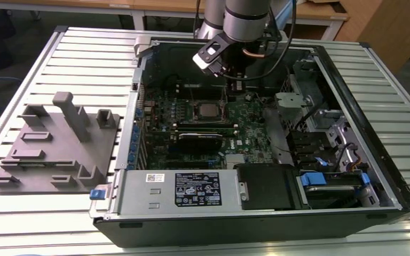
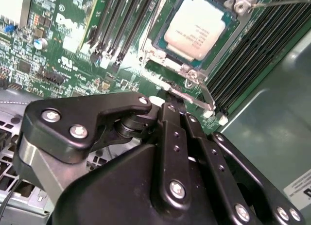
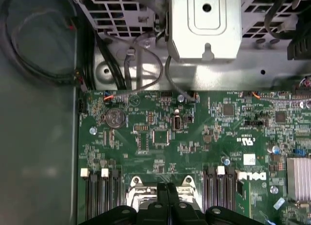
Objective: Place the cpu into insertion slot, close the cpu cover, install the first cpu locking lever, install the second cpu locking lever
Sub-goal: 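Close the cpu cover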
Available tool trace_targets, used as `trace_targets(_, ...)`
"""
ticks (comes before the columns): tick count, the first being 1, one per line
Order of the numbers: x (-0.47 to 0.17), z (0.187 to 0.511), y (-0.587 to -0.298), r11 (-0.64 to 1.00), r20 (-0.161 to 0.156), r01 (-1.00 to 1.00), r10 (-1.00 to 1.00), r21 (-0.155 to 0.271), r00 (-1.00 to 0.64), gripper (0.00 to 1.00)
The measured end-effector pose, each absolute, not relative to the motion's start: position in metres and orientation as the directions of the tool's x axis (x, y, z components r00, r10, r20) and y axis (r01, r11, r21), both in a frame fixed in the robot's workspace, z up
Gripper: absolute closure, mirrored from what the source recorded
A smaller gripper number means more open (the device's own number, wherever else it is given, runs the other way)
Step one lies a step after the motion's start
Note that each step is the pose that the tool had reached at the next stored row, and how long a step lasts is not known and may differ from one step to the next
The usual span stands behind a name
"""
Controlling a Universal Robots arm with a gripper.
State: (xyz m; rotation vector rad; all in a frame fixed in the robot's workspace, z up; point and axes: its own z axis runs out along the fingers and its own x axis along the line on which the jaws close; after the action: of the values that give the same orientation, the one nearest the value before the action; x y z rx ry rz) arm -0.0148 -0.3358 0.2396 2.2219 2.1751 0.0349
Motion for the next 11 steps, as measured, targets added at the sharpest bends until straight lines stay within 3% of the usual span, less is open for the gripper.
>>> trace_targets(11, -0.0204, 0.2394, -0.3358, -0.021, -0.006, 0.999, 1.000, 0.039, 0.021, 0.90)
